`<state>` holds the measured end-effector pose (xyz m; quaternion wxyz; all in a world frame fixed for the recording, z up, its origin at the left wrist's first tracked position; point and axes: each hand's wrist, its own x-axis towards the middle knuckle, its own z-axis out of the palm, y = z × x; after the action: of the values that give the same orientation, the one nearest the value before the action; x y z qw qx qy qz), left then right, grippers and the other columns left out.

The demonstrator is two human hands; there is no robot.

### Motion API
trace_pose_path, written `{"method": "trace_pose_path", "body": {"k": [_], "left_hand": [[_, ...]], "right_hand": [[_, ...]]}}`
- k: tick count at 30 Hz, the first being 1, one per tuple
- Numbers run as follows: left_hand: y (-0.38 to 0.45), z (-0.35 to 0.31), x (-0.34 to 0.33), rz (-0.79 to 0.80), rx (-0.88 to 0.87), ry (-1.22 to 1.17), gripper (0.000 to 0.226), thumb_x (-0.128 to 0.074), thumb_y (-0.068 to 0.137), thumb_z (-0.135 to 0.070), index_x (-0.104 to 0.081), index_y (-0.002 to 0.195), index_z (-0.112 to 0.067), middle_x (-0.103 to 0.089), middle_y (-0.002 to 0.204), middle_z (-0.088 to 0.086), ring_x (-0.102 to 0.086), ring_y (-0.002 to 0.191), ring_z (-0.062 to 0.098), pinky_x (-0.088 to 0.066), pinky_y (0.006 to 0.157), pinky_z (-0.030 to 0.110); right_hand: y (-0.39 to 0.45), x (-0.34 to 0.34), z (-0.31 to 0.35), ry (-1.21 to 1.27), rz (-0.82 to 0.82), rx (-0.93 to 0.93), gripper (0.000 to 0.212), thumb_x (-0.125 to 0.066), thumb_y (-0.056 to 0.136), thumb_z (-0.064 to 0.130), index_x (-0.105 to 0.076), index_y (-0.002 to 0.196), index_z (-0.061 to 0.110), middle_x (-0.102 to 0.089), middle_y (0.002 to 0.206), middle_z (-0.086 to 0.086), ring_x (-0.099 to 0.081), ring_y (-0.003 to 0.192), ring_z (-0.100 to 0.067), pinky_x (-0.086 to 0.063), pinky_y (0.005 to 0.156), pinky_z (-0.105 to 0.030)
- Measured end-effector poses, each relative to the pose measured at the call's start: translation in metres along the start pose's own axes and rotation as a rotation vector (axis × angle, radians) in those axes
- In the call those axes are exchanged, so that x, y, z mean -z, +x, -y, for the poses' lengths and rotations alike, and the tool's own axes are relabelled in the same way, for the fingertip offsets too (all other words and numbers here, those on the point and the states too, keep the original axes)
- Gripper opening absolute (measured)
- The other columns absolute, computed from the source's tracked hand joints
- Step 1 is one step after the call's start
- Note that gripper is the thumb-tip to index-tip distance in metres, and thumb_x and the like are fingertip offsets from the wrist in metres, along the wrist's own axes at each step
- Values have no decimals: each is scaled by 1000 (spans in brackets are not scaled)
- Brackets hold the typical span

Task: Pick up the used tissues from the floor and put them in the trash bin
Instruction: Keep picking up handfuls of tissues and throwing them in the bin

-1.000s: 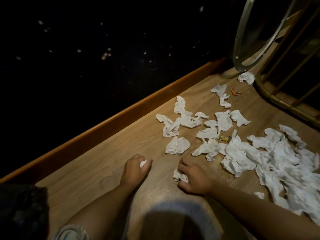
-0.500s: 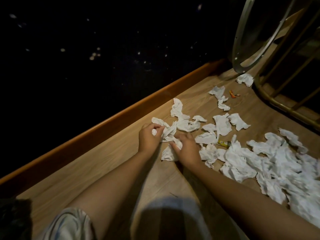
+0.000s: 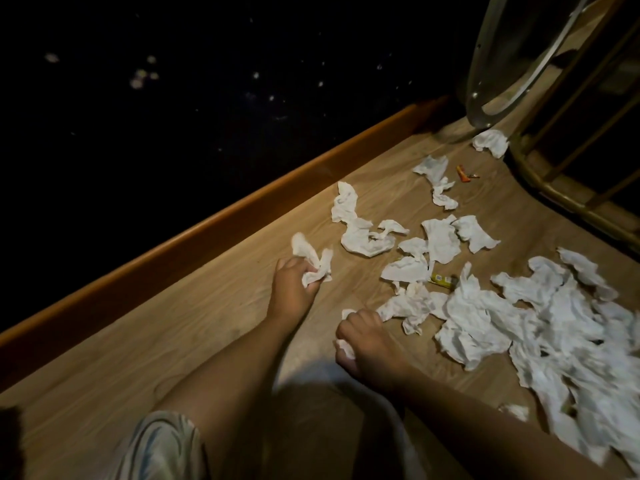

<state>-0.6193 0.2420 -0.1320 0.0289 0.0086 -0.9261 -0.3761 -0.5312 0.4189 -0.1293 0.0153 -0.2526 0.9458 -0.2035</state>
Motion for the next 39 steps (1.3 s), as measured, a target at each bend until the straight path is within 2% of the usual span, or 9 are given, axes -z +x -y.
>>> {"method": "trace_pose_path", "body": {"k": [6,9,11,17,21,28,32,35,39], "left_hand": [[-39,10,30,101,35,-18,47,-69,81,-19,-54,126,-27,-57,112,-3,-53,100,14,-37,83,24],[-47,14,56,118,-29,85,18,-72,84,-34,-73,93,-18,-69,89,-2,-61,85,16,-39,74,26],[-52,12,79,110,60,101,29,-73,80,-45,-69,74,-17,-63,72,-2,-55,69,12,-41,63,27],[-53,4,154,-220,230,-22,31,-73,83,-35,-69,103,-11,-57,99,-9,-53,81,3,-36,54,5],[-66,-16,203,-328,223,-123,25,-71,85,-36,-68,72,-14,-66,66,-4,-64,61,13,-51,52,22],[-111,-29,284,-610,192,-285,27,-69,85,-41,-58,95,-18,-63,79,-6,-63,70,8,-51,58,21],[-149,-23,319,-737,306,-473,36,-72,81,-45,-57,101,-18,-67,87,0,-68,76,15,-58,64,31],[-179,-15,352,-836,348,-555,35,-79,78,-28,-57,103,-17,-67,92,3,-65,79,14,-53,63,25],[-218,4,408,-1007,356,-546,19,-68,82,-3,-63,90,-20,-67,85,1,-64,74,9,-53,61,21]], "right_hand": [[1,20,-1,157,-58,-195,19,-68,80,13,-58,96,15,-51,103,-1,-50,94,-15,-46,82,-28],[14,29,11,198,-151,-287,15,-69,80,7,-62,92,11,-56,106,-5,-51,94,-14,-46,84,-28],[26,38,29,300,-202,-404,15,-67,82,8,-62,92,17,-60,97,1,-52,88,-12,-46,77,-27],[62,63,100,559,-193,-437,5,-68,89,29,-64,92,27,-65,90,8,-60,86,-8,-43,68,-17],[83,81,154,712,-233,-376,17,-68,88,35,-69,86,19,-68,80,7,-62,78,-7,-43,62,-13],[108,106,250,1005,-199,-368,42,-54,95,45,-63,75,10,-60,60,-4,-57,54,-14,-43,44,-26],[120,107,311,1326,-52,-401,35,-41,98,29,-62,78,11,-60,63,-7,-55,51,-19,-36,41,-22],[124,94,357,1480,36,-281,28,-39,94,14,-60,76,11,-57,66,-8,-54,55,-19,-37,48,-27],[125,74,416,1387,164,-55,17,-47,95,6,-56,85,16,-57,78,-5,-54,69,-16,-44,55,-25]]}}
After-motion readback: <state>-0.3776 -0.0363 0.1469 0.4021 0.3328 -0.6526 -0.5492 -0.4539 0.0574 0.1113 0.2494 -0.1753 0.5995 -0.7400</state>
